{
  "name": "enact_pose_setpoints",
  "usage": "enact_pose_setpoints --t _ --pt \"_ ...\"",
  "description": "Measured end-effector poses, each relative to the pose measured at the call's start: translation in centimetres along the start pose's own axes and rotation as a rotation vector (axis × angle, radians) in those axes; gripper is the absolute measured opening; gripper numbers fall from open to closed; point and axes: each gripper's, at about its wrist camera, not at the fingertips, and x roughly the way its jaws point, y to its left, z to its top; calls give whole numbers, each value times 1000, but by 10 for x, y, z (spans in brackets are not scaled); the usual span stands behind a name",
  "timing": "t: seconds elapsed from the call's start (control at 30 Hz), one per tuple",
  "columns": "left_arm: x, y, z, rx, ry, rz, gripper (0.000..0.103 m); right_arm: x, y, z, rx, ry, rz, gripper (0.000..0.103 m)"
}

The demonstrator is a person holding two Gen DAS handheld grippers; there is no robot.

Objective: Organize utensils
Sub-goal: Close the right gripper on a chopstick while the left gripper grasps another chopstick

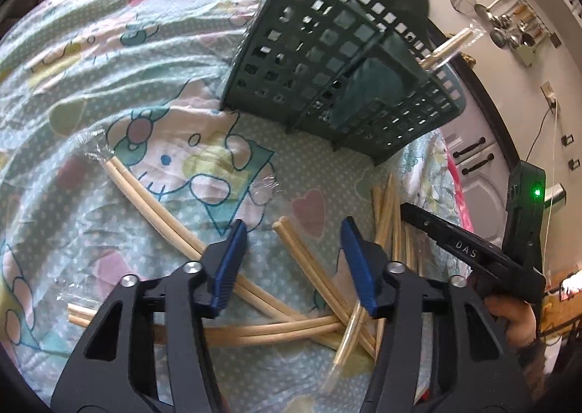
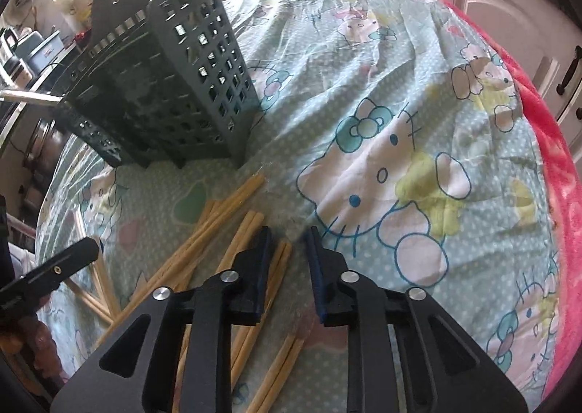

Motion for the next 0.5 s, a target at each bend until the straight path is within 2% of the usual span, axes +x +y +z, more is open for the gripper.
enact_pose_setpoints --t 0.17,0.33,0.5 --pt "3 5 4 -20 14 -12 32 -3 -7 5 40 -31 26 7" --pt "5 11 7 -45 19 -25 15 -26 -5 9 23 -119 16 6" --pt "-6 18 11 -64 -11 -48 7 -53 2 12 -15 -198 7 6"
